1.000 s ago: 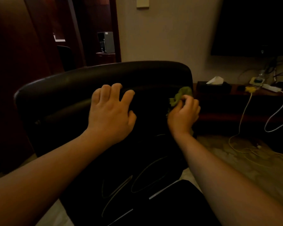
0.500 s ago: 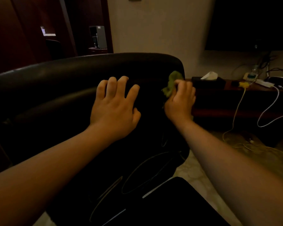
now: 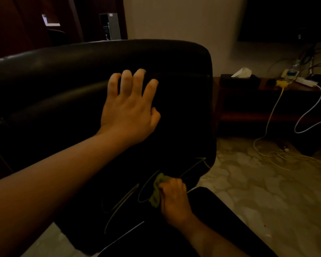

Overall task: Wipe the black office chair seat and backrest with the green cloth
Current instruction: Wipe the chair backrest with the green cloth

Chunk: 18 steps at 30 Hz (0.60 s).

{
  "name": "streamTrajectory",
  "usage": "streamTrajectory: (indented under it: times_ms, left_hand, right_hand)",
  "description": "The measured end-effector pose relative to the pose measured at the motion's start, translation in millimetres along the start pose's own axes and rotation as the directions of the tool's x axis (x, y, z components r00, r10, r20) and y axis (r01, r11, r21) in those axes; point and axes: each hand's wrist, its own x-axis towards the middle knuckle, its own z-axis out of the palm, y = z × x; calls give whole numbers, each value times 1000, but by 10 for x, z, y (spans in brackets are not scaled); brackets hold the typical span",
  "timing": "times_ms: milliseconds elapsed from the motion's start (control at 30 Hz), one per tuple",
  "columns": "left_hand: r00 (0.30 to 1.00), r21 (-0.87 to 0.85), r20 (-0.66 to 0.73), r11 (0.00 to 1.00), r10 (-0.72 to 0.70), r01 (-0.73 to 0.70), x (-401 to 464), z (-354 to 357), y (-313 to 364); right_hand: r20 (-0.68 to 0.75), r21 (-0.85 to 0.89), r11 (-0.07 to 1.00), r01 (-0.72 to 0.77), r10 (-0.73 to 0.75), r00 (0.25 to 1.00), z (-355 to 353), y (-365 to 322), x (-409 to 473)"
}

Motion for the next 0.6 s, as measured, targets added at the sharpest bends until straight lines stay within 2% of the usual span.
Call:
streamTrajectory:
  times_ms: [133,233,333,433,500,600]
  left_hand:
    - [1000,14,3,1000,2,-2,-30,-11,16]
    - [1000,27,3,1000,-5,5,-42,-11,17]
    - [1000,14,18,1000,11,-11,-41,-37,21]
    - [1000,-21,25,1000,4,-3,-42,-68,-11]
    - [1000,-47,23,999,-12,13,-62,-92,-32]
    - [1000,-63,25,998,0,2,-90,-97,-48]
  right_hand:
    - [-96,-95,994,-61,51,994,-308,105,537]
    - [-280,-140,960,-241,195,940,-736,183,1149]
    - [-420,-13,909,-417,374,827,-1275,213,1850]
    - [-456,99,901,-422,418,785,-1421,113,2151]
    - [-456,81,929,-361,356,815,-1142,-124,1969]
    - [-278,11,992,-128,126,952,-528,-732,1242]
